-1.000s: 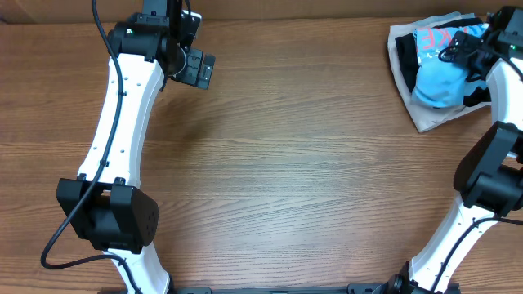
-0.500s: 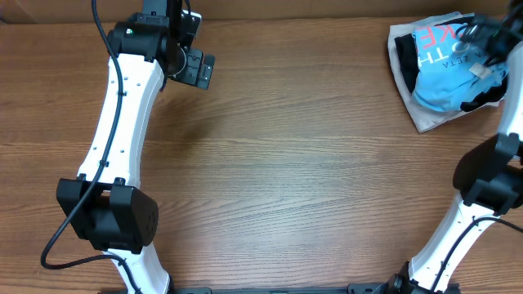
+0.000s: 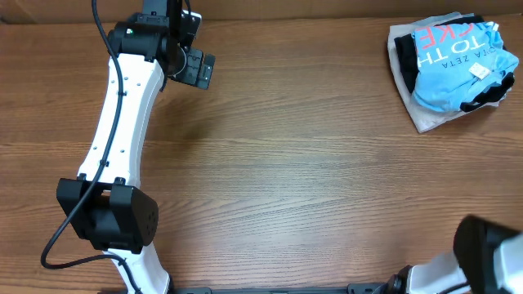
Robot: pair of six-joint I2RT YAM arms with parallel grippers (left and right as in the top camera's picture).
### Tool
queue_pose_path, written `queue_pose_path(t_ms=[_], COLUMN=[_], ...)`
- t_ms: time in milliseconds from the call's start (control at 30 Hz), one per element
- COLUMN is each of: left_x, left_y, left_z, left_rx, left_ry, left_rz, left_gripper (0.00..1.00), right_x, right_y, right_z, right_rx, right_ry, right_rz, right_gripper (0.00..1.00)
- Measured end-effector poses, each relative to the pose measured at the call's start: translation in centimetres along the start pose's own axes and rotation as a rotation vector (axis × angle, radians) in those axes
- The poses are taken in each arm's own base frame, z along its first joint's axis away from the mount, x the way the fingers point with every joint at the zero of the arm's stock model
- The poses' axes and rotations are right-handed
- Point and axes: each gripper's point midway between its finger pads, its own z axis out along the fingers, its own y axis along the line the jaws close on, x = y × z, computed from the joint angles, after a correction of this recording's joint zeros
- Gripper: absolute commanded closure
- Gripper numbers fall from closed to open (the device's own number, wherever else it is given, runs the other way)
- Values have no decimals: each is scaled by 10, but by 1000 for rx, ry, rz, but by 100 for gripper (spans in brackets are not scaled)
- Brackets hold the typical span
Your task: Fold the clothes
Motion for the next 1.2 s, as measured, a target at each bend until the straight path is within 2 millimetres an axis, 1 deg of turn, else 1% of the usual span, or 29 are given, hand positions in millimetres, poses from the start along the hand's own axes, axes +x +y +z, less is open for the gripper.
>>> queue_pose_path(t_ms=[33, 67, 133, 167, 200, 267, 300, 333, 400, 433, 467, 500, 567, 633, 667, 700, 800, 867, 900, 967, 1033, 1100, 1167, 1200], left_x=[0, 0, 0, 0, 0, 0, 0, 0, 0, 0, 0, 0, 0, 0, 0, 0, 0, 0, 0, 0, 0, 0, 0, 0], left_y=[0, 0, 0, 0, 0, 0, 0, 0, 0, 0, 0, 0, 0, 0, 0, 0, 0, 0, 0, 0, 0, 0, -1, -1], left_z=[0, 0, 0, 0, 0, 0, 0, 0, 0, 0, 0, 0, 0, 0, 0, 0, 0, 0, 0, 0, 0, 0, 0, 0], left_rx=[0, 0, 0, 0, 0, 0, 0, 0, 0, 0, 0, 0, 0, 0, 0, 0, 0, 0, 0, 0, 1, 1, 3, 3], left_ry=[0, 0, 0, 0, 0, 0, 0, 0, 0, 0, 0, 0, 1, 0, 0, 0, 1, 1, 1, 1, 1, 1, 1, 1], left_rz=[0, 0, 0, 0, 0, 0, 0, 0, 0, 0, 0, 0, 0, 0, 0, 0, 0, 0, 0, 0, 0, 0, 0, 0], left_gripper=[0, 0, 0, 0, 0, 0, 0, 0, 0, 0, 0, 0, 0, 0, 0, 0, 0, 0, 0, 0, 0, 0, 1, 0], right_x=[-8, -12, -11, -6, 3, 33, 51, 66, 103, 113, 116, 115, 109, 83, 79, 70, 51, 46, 48, 61, 86, 118, 163, 181], right_y=[1, 2, 1, 1, -1, -7, -11, -13, -16, -14, -9, 0, 17, 34, 36, 38, 44, 48, 49, 50, 52, 49, 45, 44], right_z=[-9, -13, -13, -9, -3, 9, 13, 14, 5, -2, -7, -16, -38, -72, -79, -95, -125, -139, -142, -143, -139, -136, -136, -138], right_rx=[-4, -6, -5, -3, 4, 27, 41, 52, 72, 72, 60, 38, -16, -92, -103, -122, -179, -214, -229, -245, -263, -269, -281, -292], right_ry=[-19, -28, -25, -13, 16, 116, 180, 237, 386, 431, 449, 458, 459, 401, 390, 370, 311, 274, 262, 256, 252, 266, 299, 313], right_rz=[1, 2, 2, 1, -1, -9, -13, -17, -29, -35, -39, -42, -44, -34, -32, -27, 11, 45, 56, 69, 82, 85, 83, 83], right_gripper=[0, 0, 0, 0, 0, 0, 0, 0, 0, 0, 0, 0, 0, 0, 0, 0, 0, 0, 0, 0, 0, 0, 0, 0])
